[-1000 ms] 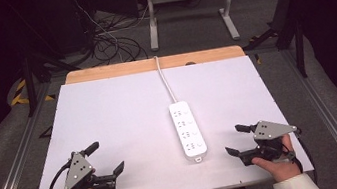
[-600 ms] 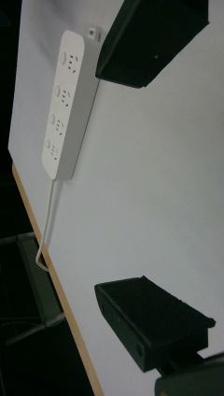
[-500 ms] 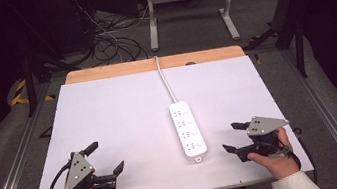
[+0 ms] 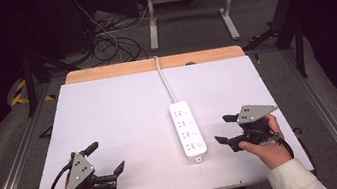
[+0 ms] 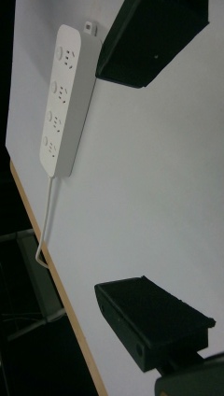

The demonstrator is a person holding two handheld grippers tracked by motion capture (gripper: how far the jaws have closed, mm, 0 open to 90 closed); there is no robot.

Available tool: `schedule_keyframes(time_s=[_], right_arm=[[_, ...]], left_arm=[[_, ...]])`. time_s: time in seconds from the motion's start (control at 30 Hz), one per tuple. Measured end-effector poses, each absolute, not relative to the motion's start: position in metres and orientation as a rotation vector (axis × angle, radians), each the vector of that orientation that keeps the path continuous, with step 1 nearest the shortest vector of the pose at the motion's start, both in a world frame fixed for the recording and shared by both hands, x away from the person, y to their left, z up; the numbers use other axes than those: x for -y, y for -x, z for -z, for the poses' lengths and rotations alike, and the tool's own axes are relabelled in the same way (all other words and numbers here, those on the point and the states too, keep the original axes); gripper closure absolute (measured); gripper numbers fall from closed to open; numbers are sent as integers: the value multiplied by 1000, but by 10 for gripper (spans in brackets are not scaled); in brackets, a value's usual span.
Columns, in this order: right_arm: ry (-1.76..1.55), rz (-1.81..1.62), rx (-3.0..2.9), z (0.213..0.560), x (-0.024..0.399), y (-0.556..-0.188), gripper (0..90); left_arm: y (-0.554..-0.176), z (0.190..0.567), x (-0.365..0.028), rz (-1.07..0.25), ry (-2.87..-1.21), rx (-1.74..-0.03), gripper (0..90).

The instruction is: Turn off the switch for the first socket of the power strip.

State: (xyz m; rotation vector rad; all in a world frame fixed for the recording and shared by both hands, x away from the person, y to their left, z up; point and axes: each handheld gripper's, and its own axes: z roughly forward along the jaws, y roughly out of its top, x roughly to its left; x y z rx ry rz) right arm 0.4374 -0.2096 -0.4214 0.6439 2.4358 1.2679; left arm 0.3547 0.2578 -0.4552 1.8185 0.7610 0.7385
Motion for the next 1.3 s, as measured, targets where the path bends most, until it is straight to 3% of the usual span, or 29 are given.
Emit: schedule_keyframes(time_s=[0.63,0.73,0.9,1.07,1.3], right_arm=[[-586,-1267,-2444,393,204,-453,289],[-587,-1276,-2455,391,202,-455,358],[-616,-1312,-2520,386,200,-461,681],[-630,-1296,-2526,379,194,-468,872],[-656,-1293,-2509,376,182,-481,900]], left_arm=[[-356,457,-258,-728,-1813,-776,23],[-355,457,-258,-728,-1811,-777,23],[-356,457,-259,-735,-1816,-773,23],[-356,457,-259,-730,-1813,-776,23],[-356,457,-259,-730,-1816,-776,23]])
